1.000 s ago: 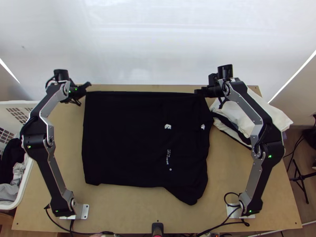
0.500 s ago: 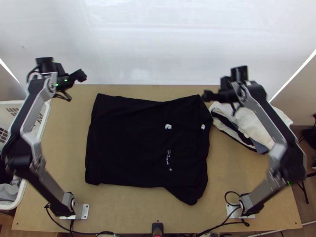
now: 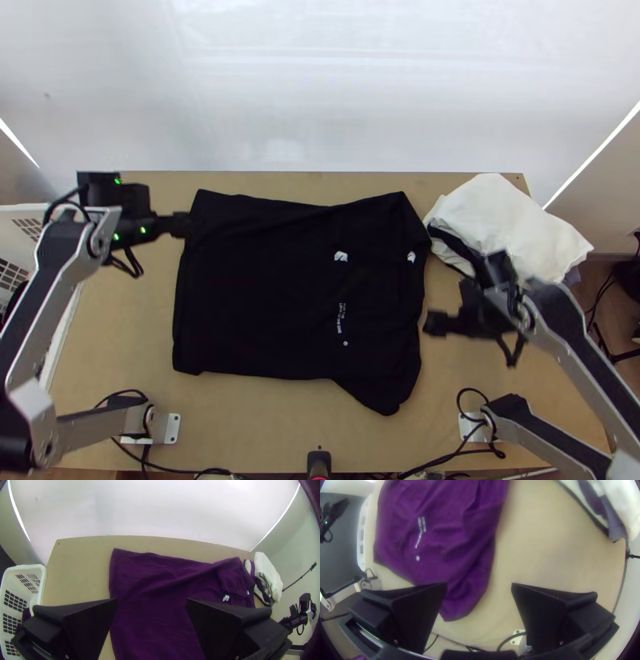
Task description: Fold the t-shirt
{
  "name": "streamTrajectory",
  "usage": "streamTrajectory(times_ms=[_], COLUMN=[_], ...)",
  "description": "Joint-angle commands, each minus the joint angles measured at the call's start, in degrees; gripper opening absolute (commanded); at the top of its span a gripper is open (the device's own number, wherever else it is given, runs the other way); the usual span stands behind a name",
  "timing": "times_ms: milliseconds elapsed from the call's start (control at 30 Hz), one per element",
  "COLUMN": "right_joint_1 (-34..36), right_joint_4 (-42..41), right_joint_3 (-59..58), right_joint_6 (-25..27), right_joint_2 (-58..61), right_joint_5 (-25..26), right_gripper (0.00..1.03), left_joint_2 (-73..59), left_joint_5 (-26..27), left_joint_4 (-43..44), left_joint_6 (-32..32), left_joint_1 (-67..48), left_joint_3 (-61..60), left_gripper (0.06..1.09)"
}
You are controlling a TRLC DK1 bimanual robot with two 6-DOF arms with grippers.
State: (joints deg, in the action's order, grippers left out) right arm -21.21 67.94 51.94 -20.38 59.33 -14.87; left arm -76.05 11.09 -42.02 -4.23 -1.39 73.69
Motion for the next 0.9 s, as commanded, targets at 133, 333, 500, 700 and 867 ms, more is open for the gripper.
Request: streamTrajectory(times_ms=[133,333,500,700,867], right_joint_1=[-5.07,-4.28,-2.61,-2.52,-2.61], right_joint_4=[1.67,-9.58,-11.69,-11.78,-12.48], right_joint_3=[-12.13,-13.89,-13.53,-13.71,-12.92], right_joint_6=[5.26,7.2,8.87,9.31,10.27], right_joint_2=[-5.72,-4.49,1.49,6.06,9.4], right_joint_5=[-1.3,-1.39,-1.39,-1.39,-1.39], right_gripper=[0.43,0.31,0.48,0.53,0.53], left_joint_2=[5.56,5.65,5.74,5.83,5.91], left_joint_5=[-6.35,-7.75,-8.81,-9.25,-9.6], left_joint_4=[-2.63,-4.12,-5.09,-5.7,-6.06], left_joint_6=[-0.25,-1.13,-1.84,-2.1,-2.1], left_joint_1=[-9.07,-9.95,-10.83,-10.92,-10.83], left_joint_3=[-2.85,-0.92,-0.04,1.19,1.54], left_gripper=[1.04,1.04,1.04,1.04,1.04])
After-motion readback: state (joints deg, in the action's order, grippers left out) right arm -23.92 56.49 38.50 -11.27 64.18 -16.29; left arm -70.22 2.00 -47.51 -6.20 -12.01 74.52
